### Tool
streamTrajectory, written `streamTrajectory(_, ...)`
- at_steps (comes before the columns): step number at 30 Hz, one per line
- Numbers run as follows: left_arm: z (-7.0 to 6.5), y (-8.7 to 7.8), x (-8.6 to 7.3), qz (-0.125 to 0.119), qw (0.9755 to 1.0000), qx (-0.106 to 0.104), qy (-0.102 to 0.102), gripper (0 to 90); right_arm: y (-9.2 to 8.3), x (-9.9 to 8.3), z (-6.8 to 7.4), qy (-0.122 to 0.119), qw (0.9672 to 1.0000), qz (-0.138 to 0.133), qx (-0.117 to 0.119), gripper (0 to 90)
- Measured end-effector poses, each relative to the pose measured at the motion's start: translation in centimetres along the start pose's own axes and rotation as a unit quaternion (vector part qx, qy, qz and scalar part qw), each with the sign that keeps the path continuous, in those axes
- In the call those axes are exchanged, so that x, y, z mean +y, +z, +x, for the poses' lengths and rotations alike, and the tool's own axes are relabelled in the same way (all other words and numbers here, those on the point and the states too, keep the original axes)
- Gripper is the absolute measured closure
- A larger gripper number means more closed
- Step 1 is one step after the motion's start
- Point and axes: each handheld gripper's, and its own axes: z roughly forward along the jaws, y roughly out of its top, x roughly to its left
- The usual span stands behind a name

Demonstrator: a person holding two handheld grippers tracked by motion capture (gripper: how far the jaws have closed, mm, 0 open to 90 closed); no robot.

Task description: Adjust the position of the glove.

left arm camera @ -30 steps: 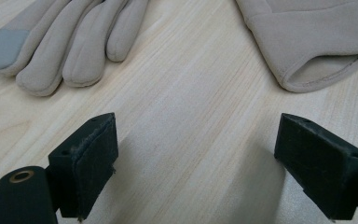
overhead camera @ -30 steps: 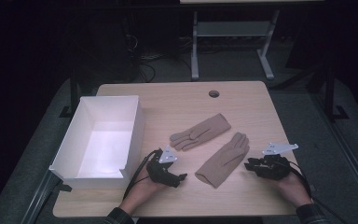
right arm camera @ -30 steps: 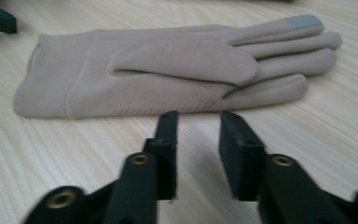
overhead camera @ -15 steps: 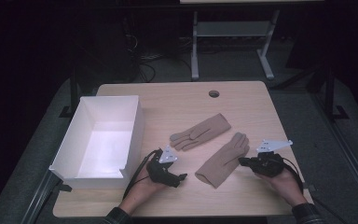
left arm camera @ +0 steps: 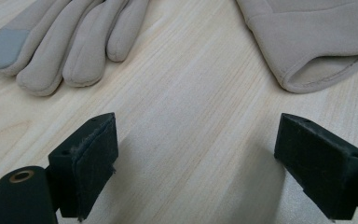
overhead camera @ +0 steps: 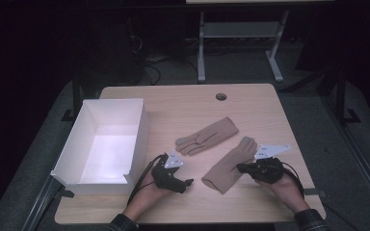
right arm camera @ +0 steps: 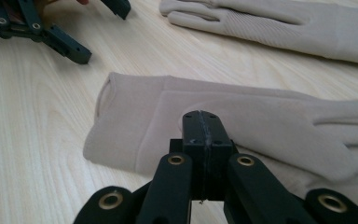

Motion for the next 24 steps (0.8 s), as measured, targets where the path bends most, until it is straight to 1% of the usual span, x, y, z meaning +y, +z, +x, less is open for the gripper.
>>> streamTrajectory(2,0.0,0.0,0.0,0.0,1.0,0.0,0.0,12.8,0.3,0.2,0.2,0.001,1.0,-0.002,0.008,89.9)
streamTrajectory(4,0.0,0.0,0.0,0.0,1.0,0.0,0.0,12.8,0.6,0.4,0.4,-0.007,0.9999,0.0,0.01,89.9)
streamTrajectory(7,0.0,0.0,0.0,0.0,1.0,0.0,0.0,12.8,1.4,0.8,0.9,-0.013,0.9998,0.001,0.018,89.9)
streamTrajectory(8,0.0,0.0,0.0,0.0,1.0,0.0,0.0,12.8,1.4,0.8,0.9,-0.013,0.9998,0.001,0.018,89.9)
streamTrajectory(9,0.0,0.0,0.0,0.0,1.0,0.0,0.0,12.8,1.9,1.1,1.2,-0.019,0.9995,0.003,0.025,89.9)
streamTrajectory(12,0.0,0.0,0.0,0.0,1.0,0.0,0.0,12.8,2.3,1.3,1.5,-0.021,0.9993,0.006,0.031,89.9)
streamTrajectory(13,0.0,0.0,0.0,0.0,1.0,0.0,0.0,12.8,2.8,1.5,1.9,-0.023,0.999,0.007,0.036,89.9)
streamTrajectory(19,0.0,0.0,0.0,-0.002,1.0,0.0,-0.002,12.8,3.6,1.8,2.4,-0.029,0.9986,0.013,0.042,89.9)
streamTrajectory(21,0.0,0.0,0.0,-0.002,1.0,0.0,-0.002,12.8,4.1,1.9,2.7,-0.032,0.9983,0.02,0.044,90.0)
streamTrajectory(24,0.0,0.0,0.0,-0.002,1.0,0.0,-0.001,12.8,4.7,2.0,2.8,-0.034,0.9979,0.024,0.049,90.0)
